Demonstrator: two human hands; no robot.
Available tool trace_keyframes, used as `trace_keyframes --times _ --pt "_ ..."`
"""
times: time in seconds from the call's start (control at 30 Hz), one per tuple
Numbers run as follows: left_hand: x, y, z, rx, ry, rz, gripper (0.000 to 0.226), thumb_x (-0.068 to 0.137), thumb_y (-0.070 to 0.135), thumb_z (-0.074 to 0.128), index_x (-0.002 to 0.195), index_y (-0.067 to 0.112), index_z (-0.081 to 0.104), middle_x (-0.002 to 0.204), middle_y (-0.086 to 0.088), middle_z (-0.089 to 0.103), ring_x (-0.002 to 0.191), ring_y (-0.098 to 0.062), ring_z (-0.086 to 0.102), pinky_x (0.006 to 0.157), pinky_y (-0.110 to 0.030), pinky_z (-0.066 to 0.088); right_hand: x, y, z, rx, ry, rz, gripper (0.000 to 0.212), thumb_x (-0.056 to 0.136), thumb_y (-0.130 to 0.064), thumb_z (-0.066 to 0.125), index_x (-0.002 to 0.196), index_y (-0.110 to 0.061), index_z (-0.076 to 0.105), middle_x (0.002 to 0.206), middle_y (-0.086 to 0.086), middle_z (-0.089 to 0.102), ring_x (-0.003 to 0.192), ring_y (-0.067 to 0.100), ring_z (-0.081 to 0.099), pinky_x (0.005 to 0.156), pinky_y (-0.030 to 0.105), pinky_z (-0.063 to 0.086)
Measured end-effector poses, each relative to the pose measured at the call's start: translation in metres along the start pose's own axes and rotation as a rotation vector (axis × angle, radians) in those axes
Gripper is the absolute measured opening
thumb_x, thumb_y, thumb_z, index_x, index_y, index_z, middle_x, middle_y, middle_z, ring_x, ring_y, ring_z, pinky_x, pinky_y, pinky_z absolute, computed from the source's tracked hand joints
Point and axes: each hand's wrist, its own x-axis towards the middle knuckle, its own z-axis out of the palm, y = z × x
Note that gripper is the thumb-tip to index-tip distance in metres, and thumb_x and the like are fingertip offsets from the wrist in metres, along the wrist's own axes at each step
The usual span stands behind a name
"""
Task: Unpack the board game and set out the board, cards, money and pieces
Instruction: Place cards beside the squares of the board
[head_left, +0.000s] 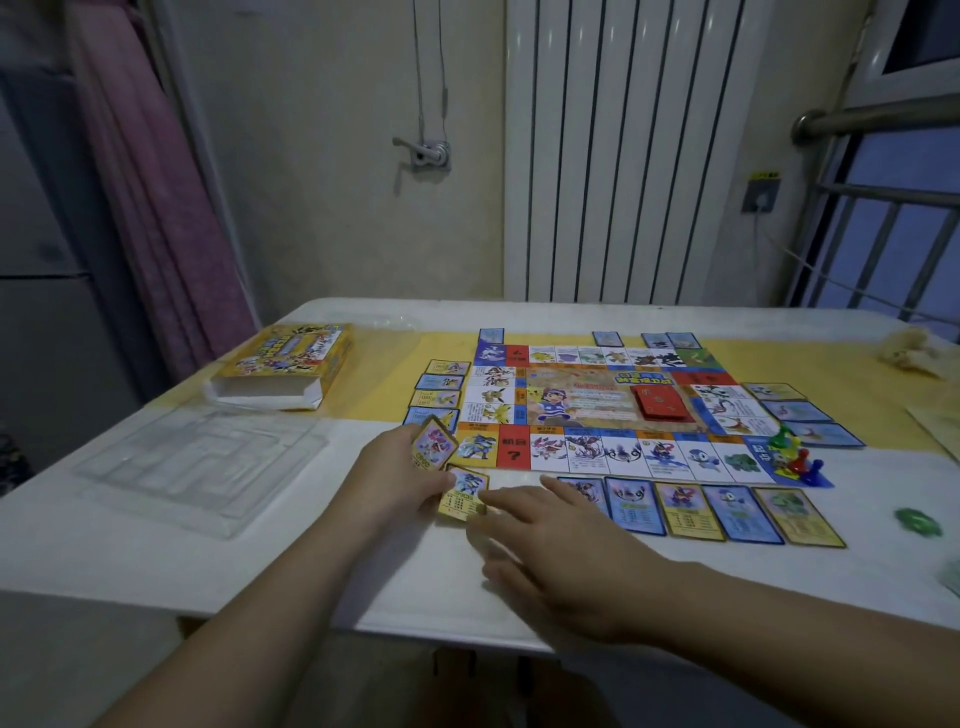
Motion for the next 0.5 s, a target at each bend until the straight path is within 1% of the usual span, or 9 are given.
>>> trace_keyframes --times 0.07,0.13,0.23,0.37,0.43,0.5 --pt "0.004 0.002 0.002 0.079 0.021 0.026 0.035 0.075 0.015 0.075 0.108 0.015 0.063 0.104 0.001 0.069 0.092 -0.016 0.064 0.079 -0.032 0.053 0.006 -0.002 0.002 0.002 -0.058 0.013 0.047 0.099 -0.047 0.027 0.138 -0.024 0.037 0.153 0.000 0.026 0.140 0.018 0.024 0.117 0.042 0.004" --pt "0.006 0.004 0.002 0.160 0.027 0.052 0.037 0.077 0.017 0.074 0.111 0.016 0.061 0.107 0.002 0.067 0.092 -0.014 0.061 0.074 -0.025 0.047 0.011 -0.001 0.001 0.000 -0.088 0.013 0.049 0.100 -0.047 0.027 0.142 -0.023 0.033 0.153 -0.001 0.025 0.140 0.017 0.023 0.117 0.043 0.000" --pt "0.008 0.005 0.002 0.228 0.026 0.088 0.039 0.077 0.019 0.075 0.113 0.015 0.060 0.109 0.001 0.066 0.094 -0.014 0.060 0.075 -0.025 0.046 0.016 0.001 -0.002 -0.024 -0.120 0.008 0.051 0.100 -0.048 0.026 0.143 -0.021 0.032 0.152 -0.001 0.028 0.139 0.017 0.025 0.117 0.043 -0.003" --pt "0.009 0.006 0.000 0.296 0.024 0.110 0.042 0.075 0.019 0.076 0.114 0.015 0.061 0.109 0.001 0.066 0.096 -0.015 0.061 0.076 -0.024 0.047 0.017 0.000 -0.003 -0.028 -0.124 -0.001 0.052 0.100 -0.048 0.026 0.142 -0.020 0.033 0.151 0.000 0.030 0.138 0.017 0.027 0.117 0.043 -0.003" --pt "0.009 0.006 -0.002 0.314 0.055 0.122 0.034 0.078 0.019 0.073 0.110 0.014 0.062 0.105 0.000 0.066 0.092 -0.016 0.060 0.070 -0.024 0.043 0.019 -0.001 -0.003 -0.035 -0.122 -0.001 0.052 0.100 -0.048 0.026 0.142 -0.019 0.033 0.152 0.001 0.028 0.139 0.017 0.026 0.117 0.042 -0.003" --pt "0.010 0.005 -0.005 0.229 0.105 0.113 0.022 0.086 0.019 0.065 0.107 0.013 0.060 0.097 0.000 0.063 0.083 -0.015 0.059 0.064 -0.023 0.039 0.020 -0.002 -0.002 -0.036 -0.127 -0.001 0.053 0.100 -0.049 0.026 0.142 -0.019 0.034 0.153 0.001 0.026 0.140 0.018 0.024 0.117 0.042 -0.003"
